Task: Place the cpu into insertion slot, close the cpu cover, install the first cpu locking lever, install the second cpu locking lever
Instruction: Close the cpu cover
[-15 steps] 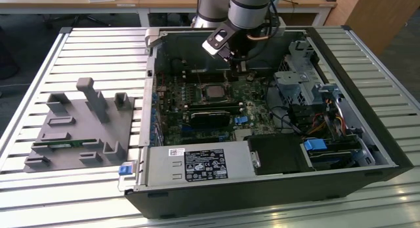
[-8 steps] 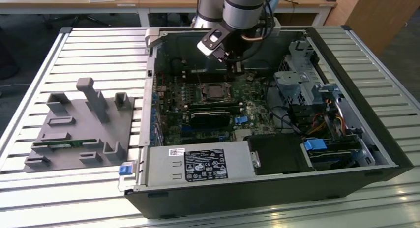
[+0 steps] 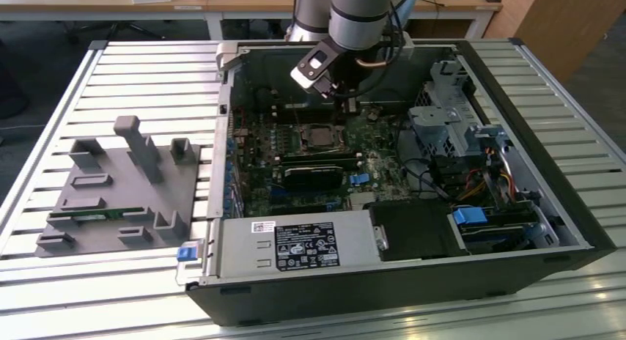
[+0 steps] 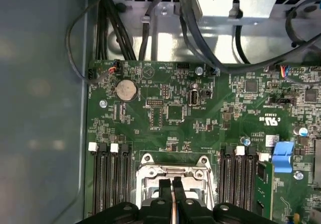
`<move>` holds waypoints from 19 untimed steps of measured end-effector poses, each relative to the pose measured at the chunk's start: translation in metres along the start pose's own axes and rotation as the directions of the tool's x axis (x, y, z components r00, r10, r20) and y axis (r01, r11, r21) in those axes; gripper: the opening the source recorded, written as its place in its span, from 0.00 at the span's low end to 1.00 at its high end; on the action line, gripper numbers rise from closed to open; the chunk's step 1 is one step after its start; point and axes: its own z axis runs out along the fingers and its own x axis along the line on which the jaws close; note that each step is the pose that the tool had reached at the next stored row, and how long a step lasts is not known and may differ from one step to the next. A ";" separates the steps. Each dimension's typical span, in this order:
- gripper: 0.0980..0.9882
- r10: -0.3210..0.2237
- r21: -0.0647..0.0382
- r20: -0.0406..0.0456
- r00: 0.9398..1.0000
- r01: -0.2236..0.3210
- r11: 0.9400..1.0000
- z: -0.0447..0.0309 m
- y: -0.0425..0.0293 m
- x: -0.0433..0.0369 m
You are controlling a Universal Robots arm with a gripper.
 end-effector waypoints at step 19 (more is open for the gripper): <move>0.06 0.000 0.001 0.000 1.000 0.000 1.000 0.0056 -0.0160 -0.0018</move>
